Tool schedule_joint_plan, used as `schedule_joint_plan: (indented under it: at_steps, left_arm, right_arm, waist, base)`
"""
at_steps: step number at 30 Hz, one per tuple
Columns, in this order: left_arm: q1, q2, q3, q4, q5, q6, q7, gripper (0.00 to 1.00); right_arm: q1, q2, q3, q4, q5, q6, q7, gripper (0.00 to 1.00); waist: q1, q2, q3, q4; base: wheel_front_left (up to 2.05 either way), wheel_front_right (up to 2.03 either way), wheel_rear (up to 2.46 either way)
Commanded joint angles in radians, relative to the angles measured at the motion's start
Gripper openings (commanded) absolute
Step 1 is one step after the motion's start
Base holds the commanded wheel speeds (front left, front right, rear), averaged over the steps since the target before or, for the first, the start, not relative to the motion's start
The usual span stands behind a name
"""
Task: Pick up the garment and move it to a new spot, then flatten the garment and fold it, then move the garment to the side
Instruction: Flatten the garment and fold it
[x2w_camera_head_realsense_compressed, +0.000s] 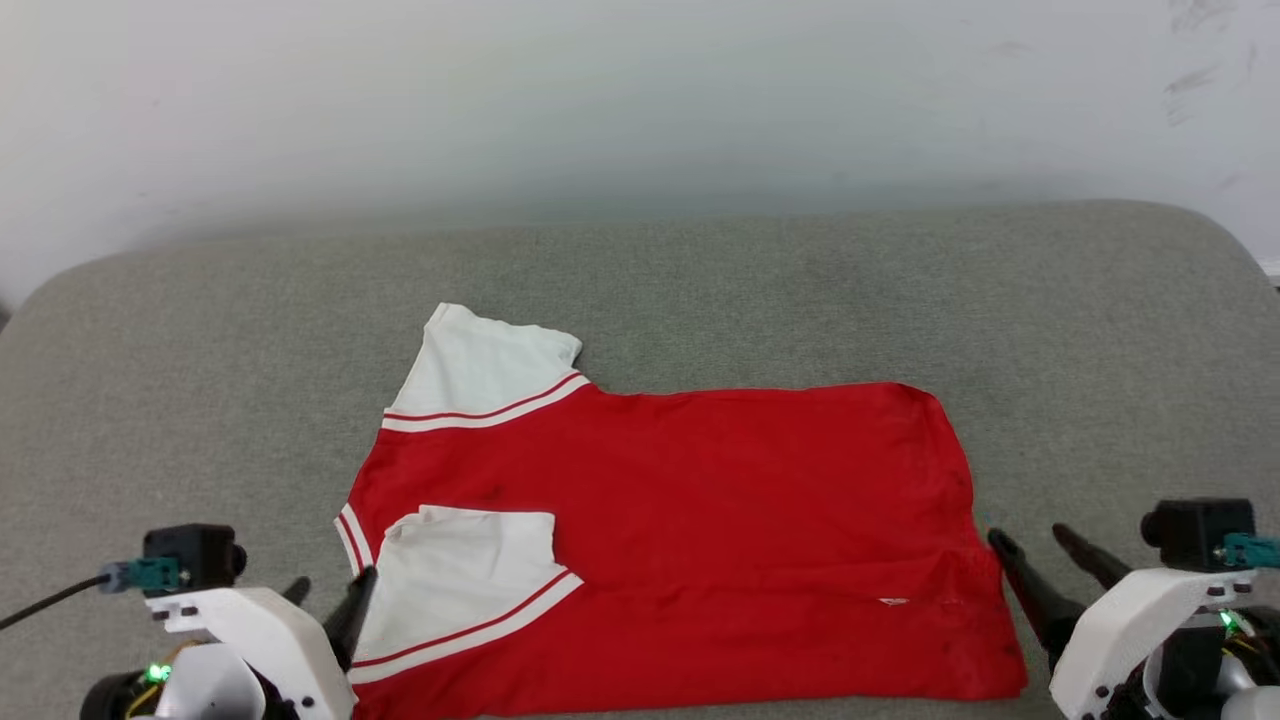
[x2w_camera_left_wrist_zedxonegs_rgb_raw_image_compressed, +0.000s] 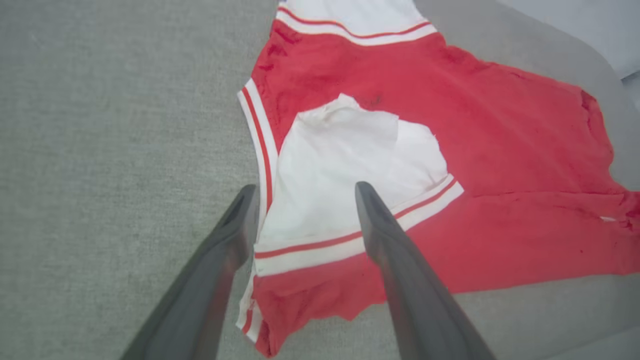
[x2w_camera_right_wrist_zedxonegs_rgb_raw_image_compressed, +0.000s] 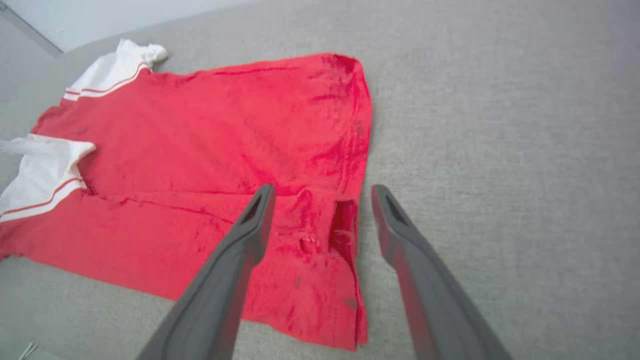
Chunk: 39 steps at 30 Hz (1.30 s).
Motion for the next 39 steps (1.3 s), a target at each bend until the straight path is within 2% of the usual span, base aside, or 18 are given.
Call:
schedule_joint_plan:
  at_steps: [1,5,10,14,18,23,26,30,35,39]
  left_arm:
    - [-0.023,0.003,0.011,-0.011,0.023,0.008,-0.032,1.0]
    - [-0.072,-0.01,0.013,-0.037,0.082,0.028,-0.122,1.0]
    - [-0.158,-0.02,0.008,-0.042,0.142,0.047,-0.194,1.0]
    - [-0.287,-0.024,0.006,-0.018,0.178,0.056,-0.221,1.0]
    - [-0.443,0.0,0.001,0.043,0.183,0.032,-0.189,1.0]
    - [-0.644,0.04,0.011,0.162,0.128,-0.028,-0.083,1.0]
    - [-0.744,0.084,0.009,0.228,0.093,-0.064,0.028,1.0]
    - [-0.838,0.155,-0.004,0.306,0.062,-0.089,0.208,1.0]
    - [-0.888,0.22,-0.02,0.368,0.016,-0.089,0.431,1.0]
    - [-0.875,0.227,-0.03,0.397,-0.014,-0.067,0.536,1.0]
  right_arm:
    - [0.002,0.017,-0.013,-0.013,-0.017,0.0,-0.054,1.0]
    - [-0.011,0.041,-0.058,-0.037,-0.083,0.0,-0.169,1.0]
    - [-0.043,0.069,-0.092,-0.075,-0.134,0.0,-0.226,1.0]
    - [-0.094,0.092,-0.103,-0.134,-0.159,0.0,-0.264,1.0]
    - [-0.165,0.105,-0.094,-0.188,-0.167,0.0,-0.289,1.0]
    - [-0.244,0.115,-0.073,-0.225,-0.163,0.0,-0.316,1.0]
    - [-0.275,0.121,-0.056,-0.228,-0.161,0.0,-0.329,1.0]
    - [-0.297,0.131,-0.042,-0.222,-0.155,0.0,-0.347,1.0]
    - [-0.296,0.144,-0.029,-0.203,-0.139,0.0,-0.365,1.0]
    - [-0.302,0.148,-0.024,-0.181,-0.127,0.0,-0.377,1.0]
  waist:
    - [0.0001,0.0,-0.013,-0.016]
    - [0.0001,0.0,-0.014,-0.038]
    - [0.0001,0.0,0.023,-0.06]
    - [0.0001,0.0,0.116,-0.088]
    - [0.0001,0.0,0.236,-0.122]
    - [0.0001,0.0,0.354,-0.167]
    - [0.0001,0.0,0.4,-0.195]
    - [0.0001,0.0,0.442,-0.227]
    - [0.0001,0.0,0.481,-0.254]
    - [0.0001,0.0,0.503,-0.267]
  base:
    - [0.0,0.0,0.0]
    - [0.0,0.0,0.0]
    - [0.0,0.0,0.0]
    - [0.0,0.0,0.0]
    - [0.0,0.0,0.0]
    - [0.0,0.0,0.0]
    - [0.0,0.0,0.0]
    - [0.0,0.0,0.0]
    - [0.0,0.0,0.0]
    - [0.0,0.0,0.0]
